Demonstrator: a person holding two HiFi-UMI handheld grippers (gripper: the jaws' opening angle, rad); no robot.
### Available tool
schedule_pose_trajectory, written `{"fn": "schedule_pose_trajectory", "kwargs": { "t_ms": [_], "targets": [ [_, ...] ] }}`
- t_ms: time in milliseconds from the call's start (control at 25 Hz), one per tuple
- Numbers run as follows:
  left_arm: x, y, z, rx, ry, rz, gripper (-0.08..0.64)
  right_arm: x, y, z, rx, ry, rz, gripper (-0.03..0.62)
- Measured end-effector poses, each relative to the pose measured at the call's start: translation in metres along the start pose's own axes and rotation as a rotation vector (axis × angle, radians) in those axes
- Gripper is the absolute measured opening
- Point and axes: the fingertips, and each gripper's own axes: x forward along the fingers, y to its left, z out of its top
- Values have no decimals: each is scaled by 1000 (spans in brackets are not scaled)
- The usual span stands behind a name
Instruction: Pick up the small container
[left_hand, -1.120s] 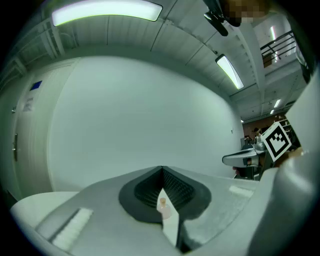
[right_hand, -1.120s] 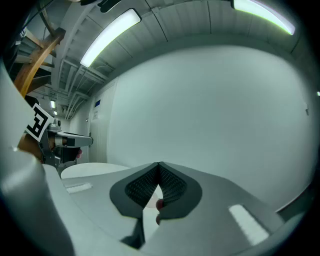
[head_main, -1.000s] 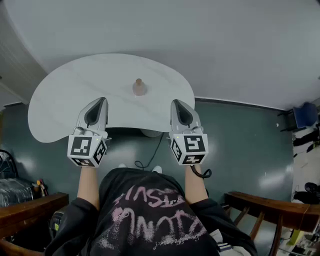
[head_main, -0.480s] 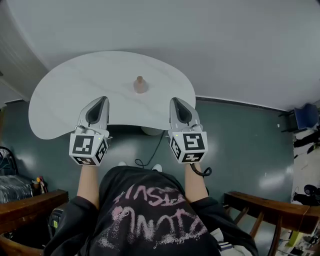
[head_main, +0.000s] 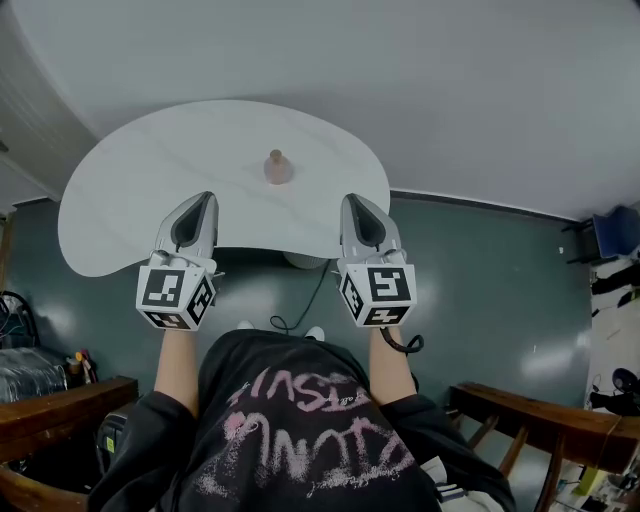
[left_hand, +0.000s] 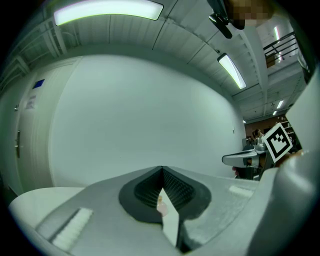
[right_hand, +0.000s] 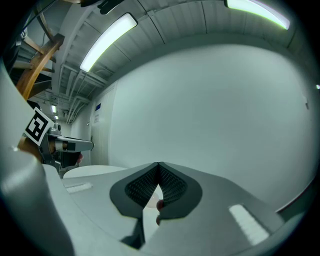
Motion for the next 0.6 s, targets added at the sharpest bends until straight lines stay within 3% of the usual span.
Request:
{"fn": "schedule_pose_trajectory", "kwargs": {
  "t_ms": [600],
  "targets": [
    [24,-59,5,54,16,11,0,-18,-54,-11,44,-27,33,9]
  ]
}}
